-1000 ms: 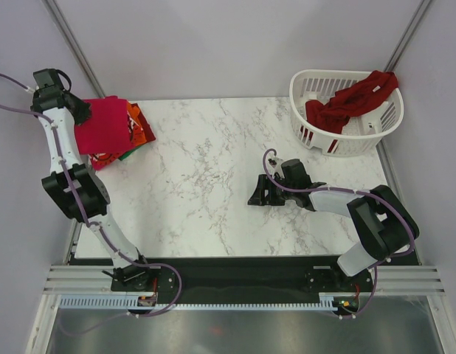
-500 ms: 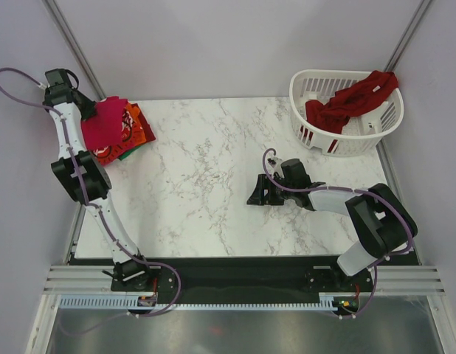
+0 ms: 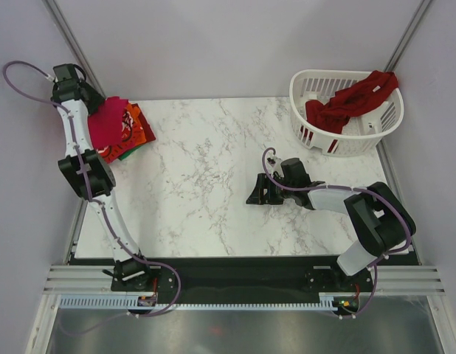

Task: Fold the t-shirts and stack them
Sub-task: Neatly place the folded tshirt to the corner

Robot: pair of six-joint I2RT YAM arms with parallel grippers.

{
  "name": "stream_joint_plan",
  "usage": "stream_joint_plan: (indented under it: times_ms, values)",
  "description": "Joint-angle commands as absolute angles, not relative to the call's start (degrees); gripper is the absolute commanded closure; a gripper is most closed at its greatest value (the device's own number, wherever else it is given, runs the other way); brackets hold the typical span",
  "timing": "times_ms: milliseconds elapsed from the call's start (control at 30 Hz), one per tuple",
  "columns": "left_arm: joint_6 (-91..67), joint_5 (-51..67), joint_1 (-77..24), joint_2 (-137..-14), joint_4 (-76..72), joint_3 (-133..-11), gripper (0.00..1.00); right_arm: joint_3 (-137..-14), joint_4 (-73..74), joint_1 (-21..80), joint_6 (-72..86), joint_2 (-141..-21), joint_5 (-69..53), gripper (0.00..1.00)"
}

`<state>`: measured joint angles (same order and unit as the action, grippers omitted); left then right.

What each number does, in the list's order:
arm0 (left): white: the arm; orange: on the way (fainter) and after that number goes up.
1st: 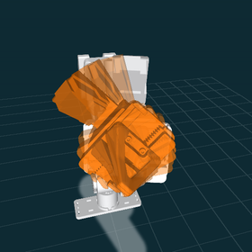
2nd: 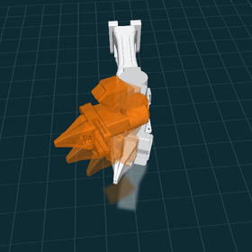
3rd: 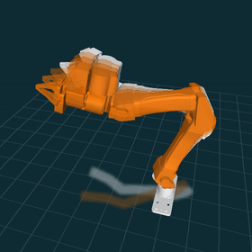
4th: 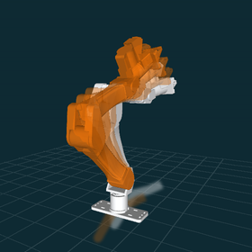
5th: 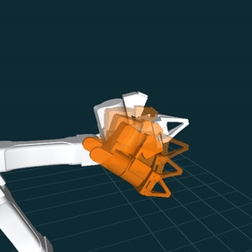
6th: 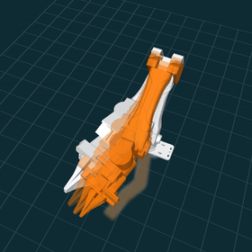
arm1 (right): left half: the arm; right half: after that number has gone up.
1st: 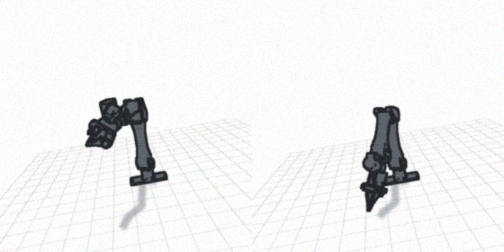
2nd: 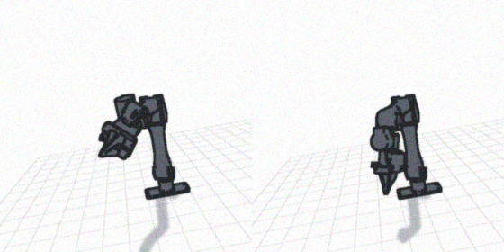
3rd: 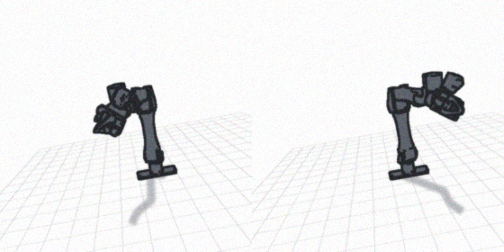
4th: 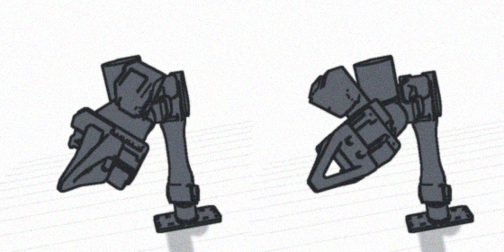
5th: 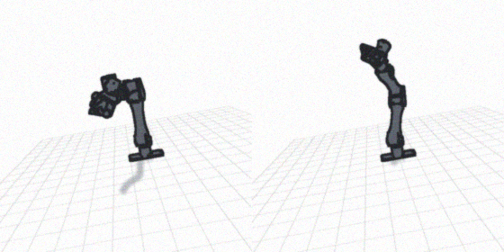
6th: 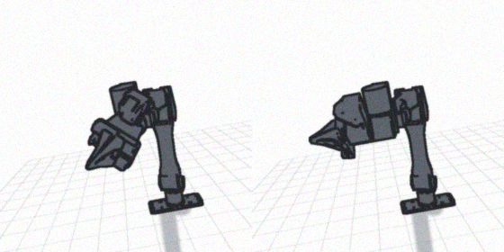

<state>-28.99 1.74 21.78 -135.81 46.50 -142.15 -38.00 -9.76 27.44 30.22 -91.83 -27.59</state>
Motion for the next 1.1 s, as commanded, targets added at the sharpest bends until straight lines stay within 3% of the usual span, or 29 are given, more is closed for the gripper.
stream_joint_plan:
  times_ms: [0, 33, 100, 133, 233, 467, 633, 800, 933, 1067]
  values:
    - [-26.99, 1.50, 19.26, -127.37, 43.86, -144.23, 0.49, -38.76, -10.19, 27.16, 29.53, -92.46, -27.60, 0.25]
    - [-26.63, 0.10, 18.73, -124.13, 43.94, -143.88, 0.37, -38.76, -10.20, 27.16, 29.53, -92.46, -27.60, 0.25]
    - [-24.88, -2.98, 17.06, -120.95, 43.68, -143.00, 0.28, -38.50, -10.28, 27.16, 29.53, -92.20, -27.60, 0.25]
    - [-24.26, -5.77, 16.53, -119.46, 43.68, -142.82, 0.18, -38.41, -10.46, 27.16, 29.53, -92.02, -27.51, 0.25]
    - [-22.24, -8.51, 14.51, -114.01, 43.60, -141.60, 0.13, -38.23, -10.63, 27.16, 29.62, -91.67, -27.42, 0.25]
    - [-21.10, -10.90, 6.78, -99.51, 42.54, -130.71, 0.12, -37.27, -11.07, 27.16, 29.53, -90.27, -26.81, 0.25]
    - [-18.72, -8.00, -6.57, -90.90, 40.43, -112.71, 0.14, -35.51, -12.04, 27.16, 29.88, -87.98, -25.84, 0.24]
    - [-10.23, -5.98, -25.43, -90.43, 35.08, -95.05, 0.18, -33.75, -13.36, 27.25, 30.32, -84.82, -24.70, 0.24]
    - [-0.54, -18.95, -39.79, -94.83, 33.23, -88.69, 0.18, -30.95, -15.29, 27.33, 30.67, -81.22, -23.56, 0.24]
    - [1.50, -20.57, -46.84, -94.14, 27.53, -87.11, 0.14, -28.57, -16.96, 27.51, 31.38, -76.82, -21.98, 0.22]
